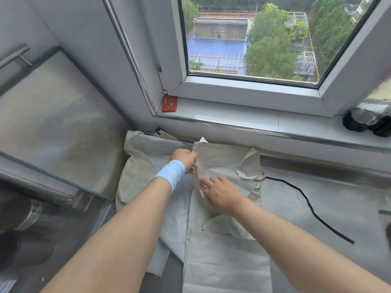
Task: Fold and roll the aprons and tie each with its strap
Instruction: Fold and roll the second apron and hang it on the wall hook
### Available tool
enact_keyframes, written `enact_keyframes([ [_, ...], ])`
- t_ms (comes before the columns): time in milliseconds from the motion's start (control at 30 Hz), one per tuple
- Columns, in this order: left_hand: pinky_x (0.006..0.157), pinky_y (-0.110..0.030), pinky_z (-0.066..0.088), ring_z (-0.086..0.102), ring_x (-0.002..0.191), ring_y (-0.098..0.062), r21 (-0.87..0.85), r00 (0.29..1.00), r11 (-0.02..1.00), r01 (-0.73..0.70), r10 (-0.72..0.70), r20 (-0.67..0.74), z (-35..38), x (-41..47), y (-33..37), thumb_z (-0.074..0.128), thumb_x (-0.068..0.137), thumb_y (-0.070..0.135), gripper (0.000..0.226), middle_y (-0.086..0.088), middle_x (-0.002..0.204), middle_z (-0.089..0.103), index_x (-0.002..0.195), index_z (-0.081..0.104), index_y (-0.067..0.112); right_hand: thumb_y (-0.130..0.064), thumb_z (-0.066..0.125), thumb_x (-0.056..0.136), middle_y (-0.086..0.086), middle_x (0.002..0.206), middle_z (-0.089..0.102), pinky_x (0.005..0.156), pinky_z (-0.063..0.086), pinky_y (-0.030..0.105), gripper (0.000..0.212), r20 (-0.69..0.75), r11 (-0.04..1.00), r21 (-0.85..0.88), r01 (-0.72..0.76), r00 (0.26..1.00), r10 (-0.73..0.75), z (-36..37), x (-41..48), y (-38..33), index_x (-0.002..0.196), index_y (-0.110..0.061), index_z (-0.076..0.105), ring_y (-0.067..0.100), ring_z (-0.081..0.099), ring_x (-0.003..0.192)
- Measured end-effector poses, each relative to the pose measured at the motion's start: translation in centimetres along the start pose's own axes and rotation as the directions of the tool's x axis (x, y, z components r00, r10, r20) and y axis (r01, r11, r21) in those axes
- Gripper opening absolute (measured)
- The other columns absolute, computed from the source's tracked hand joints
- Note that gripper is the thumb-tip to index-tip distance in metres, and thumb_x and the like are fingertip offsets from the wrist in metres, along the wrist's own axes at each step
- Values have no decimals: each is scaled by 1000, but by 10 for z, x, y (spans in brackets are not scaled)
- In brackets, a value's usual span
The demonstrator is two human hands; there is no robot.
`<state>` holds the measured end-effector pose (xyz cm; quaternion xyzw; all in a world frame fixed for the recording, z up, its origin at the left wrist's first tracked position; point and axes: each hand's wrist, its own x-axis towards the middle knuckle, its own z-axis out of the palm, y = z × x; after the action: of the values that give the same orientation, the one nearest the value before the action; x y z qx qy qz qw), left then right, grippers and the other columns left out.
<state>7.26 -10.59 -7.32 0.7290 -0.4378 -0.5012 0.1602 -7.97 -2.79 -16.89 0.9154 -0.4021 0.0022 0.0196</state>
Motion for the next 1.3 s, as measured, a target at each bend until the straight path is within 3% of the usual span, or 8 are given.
enact_keyframes([
  [133, 43, -14, 40, 60, 51, -11, -80, 988, 988, -129, 135, 71, 10, 1, 3, 55, 93, 17, 19, -3, 72, 65, 74, 59, 14, -25, 47, 85, 10, 111, 61, 79, 42, 41, 29, 79, 939, 258, -227, 974, 214, -18, 9, 5, 103, -16, 68, 35, 55, 98],
  [267, 57, -20, 48, 65, 74, -15, -173, 988, 979, -110, 126, 85, 9, 6, -16, 45, 90, -4, 28, -5, 94, 68, 95, 63, 17, -36, 40, 88, 0, 107, 71, 84, 46, 33, 36, 184, 439, 634, -637, 675, 714, -51, 26, 20, 100, -24, 72, 26, 62, 105],
  [367, 83, -35, 54, 67, 94, -27, -184, 997, 980, -77, 72, -30, 4, 10, -39, 44, 85, -11, 35, -10, 103, 68, 96, 60, 17, -66, 43, 83, -7, 91, 71, 74, 47, 30, 50, 209, 368, 545, -753, 548, 810, -66, 36, 23, 88, -24, 70, 21, 65, 92],
  [500, 91, -40, 54, 65, 102, -30, 31, 999, 999, 33, -34, 41, 5, 15, -71, 56, 82, -6, 36, -9, 110, 65, 113, 59, 14, -79, 49, 72, -5, 73, 68, 64, 48, 28, 64, 316, 403, 434, -806, 555, 770, -69, 55, 10, 74, -18, 70, 23, 62, 75],
  [700, 58, -17, 52, 58, 61, -15, 44, 986, 997, 64, -70, 154, 8, -13, -80, 69, 83, 8, 14, -2, 73, 62, 92, 62, 15, -35, 58, 87, 2, 94, 73, 73, 45, 28, 21, 312, 328, 577, -748, 573, 758, -62, 92, 6, 92, -23, 75, 27, 66, 96],
  [1000, 54, -24, 53, 60, 47, -22, 229, 944, 960, 162, -218, 248, -30, -30, -98, 66, 75, -1, 18, -13, 64, 62, 70, 55, 13, -21, 63, 79, 3, 60, 56, 53, 39, 26, 17, 473, -107, 827, -552, 580, 664, -56, 93, -10, 70, -9, 68, 20, 52, 50],
  [1167, 83, -35, 57, 69, 91, -32, 422, 988, 896, 137, -156, 11, -44, -36, -103, 56, 77, 8, 14, -12, 90, 65, 89, 60, 12, -15, 54, 88, -10, 95, 71, 70, 54, 24, 24, 335, 73, 850, -522, 642, 690, -62, 84, -15, 101, -25, 72, 11, 66, 80],
  [1300, 90, -33, 45, 57, 104, -30, 340, 944, 938, -60, 164, -286, -36, -39, -86, 54, 85, 12, 19, -7, 114, 56, 104, 56, 15, -12, 48, 83, -8, 94, 69, 82, 47, 31, 25, 225, 197, 705, -681, 479, 849, -74, 50, 13, 86, -28, 68, 18, 59, 91],
])
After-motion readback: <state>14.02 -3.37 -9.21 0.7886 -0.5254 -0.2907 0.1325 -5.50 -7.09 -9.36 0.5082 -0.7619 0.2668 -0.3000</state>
